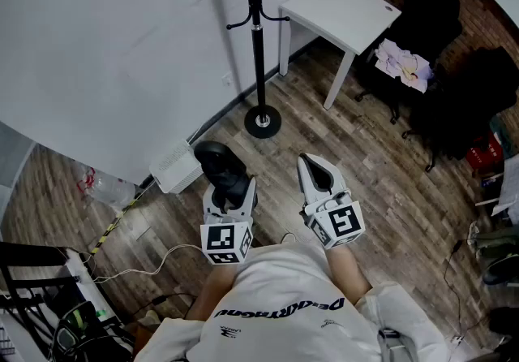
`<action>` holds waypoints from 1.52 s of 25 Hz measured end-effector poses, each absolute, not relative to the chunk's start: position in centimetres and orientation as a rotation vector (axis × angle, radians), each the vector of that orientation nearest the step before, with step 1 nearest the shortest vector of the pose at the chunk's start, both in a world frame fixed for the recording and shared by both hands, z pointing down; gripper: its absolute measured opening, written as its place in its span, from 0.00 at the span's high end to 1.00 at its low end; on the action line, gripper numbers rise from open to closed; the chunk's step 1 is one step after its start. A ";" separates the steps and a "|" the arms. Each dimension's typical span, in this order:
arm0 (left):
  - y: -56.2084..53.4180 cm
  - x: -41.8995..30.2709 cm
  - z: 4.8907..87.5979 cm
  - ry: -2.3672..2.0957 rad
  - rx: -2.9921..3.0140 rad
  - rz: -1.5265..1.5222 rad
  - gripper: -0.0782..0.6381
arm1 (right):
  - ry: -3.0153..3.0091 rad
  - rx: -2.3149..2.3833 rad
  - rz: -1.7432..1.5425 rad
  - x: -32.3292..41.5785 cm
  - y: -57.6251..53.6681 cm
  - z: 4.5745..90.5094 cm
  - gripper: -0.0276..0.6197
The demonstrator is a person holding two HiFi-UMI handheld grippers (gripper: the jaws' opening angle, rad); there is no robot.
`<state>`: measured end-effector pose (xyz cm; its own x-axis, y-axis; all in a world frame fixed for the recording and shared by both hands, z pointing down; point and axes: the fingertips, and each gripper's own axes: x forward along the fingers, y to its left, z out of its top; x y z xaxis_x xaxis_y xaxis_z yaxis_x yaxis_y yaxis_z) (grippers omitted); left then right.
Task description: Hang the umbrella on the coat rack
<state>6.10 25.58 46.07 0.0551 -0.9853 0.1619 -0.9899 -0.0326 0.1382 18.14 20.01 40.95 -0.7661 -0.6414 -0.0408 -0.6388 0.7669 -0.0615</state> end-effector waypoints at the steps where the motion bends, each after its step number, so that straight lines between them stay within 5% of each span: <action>1: 25.5 6.3 46.1 -2.029 2.115 0.031 0.55 | 2.900 -1.040 -0.075 18.3 20.0 41.0 0.96; 27: 26.1 13.8 48.2 -2.087 2.039 0.083 0.54 | 2.960 -0.908 -0.128 24.5 20.0 44.1 0.96; 38: 22.0 10.8 49.4 -2.058 2.069 0.074 0.54 | 2.982 -0.887 -0.113 19.8 16.2 44.7 0.96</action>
<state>10.76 22.00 49.36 0.0168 -0.9814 0.1913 -0.9926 0.0066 0.1213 19.84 16.22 44.72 -0.8374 -0.5466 -0.0069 -0.5445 0.8352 -0.0774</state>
